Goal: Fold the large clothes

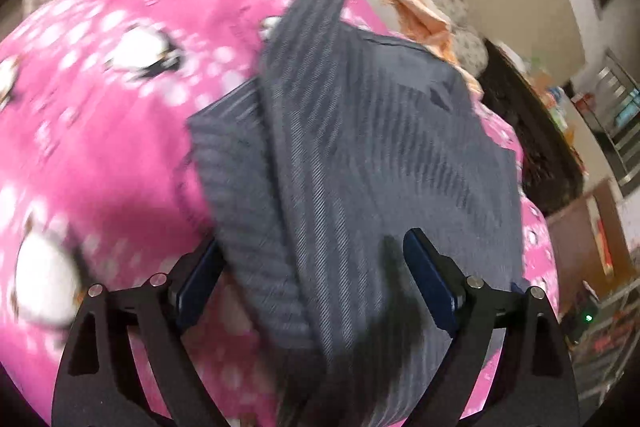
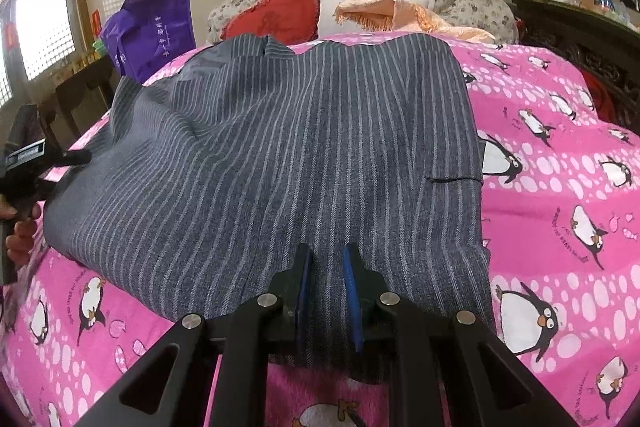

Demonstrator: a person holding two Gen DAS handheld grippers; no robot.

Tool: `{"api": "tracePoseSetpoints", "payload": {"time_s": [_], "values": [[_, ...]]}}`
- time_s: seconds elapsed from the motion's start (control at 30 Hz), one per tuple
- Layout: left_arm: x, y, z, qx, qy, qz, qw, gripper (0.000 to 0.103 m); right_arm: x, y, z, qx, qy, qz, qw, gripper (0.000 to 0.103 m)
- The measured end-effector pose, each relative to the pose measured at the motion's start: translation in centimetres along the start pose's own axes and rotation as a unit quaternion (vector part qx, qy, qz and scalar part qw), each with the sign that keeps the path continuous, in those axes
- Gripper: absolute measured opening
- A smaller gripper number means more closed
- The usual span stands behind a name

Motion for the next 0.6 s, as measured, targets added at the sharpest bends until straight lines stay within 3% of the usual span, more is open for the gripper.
{"api": "tracePoseSetpoints", "payload": {"time_s": [0.17, 0.33, 0.6], "values": [[1.0, 0.5, 1.3, -0.050, -0.016, 0.005, 0.9986, 0.088, 0.1, 0.0, 0.3, 0.007, -0.006, 0.000, 1.000, 0.015], [-0.3, -0.9, 2.8, 0.018, -0.137, -0.022, 0.9901, 0.088, 0.1, 0.0, 0.3, 0.008, -0.007, 0.000, 1.000, 0.015], [1.4, -1.1, 1.1, 0.031, -0.099, -0.020, 0.9944, 0.084, 0.1, 0.0, 0.4, 0.008, -0.006, 0.000, 1.000, 0.015]]}}
Point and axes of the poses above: each gripper's, at about its wrist camera, not at the fingertips, and y roughly against the way its jaws point, z to its right, x to its top, the point moved 5 cm from there along -y, roughly the way its jaws point, and after that the axes turned 10 degrees about x, right-handed, at the moved point
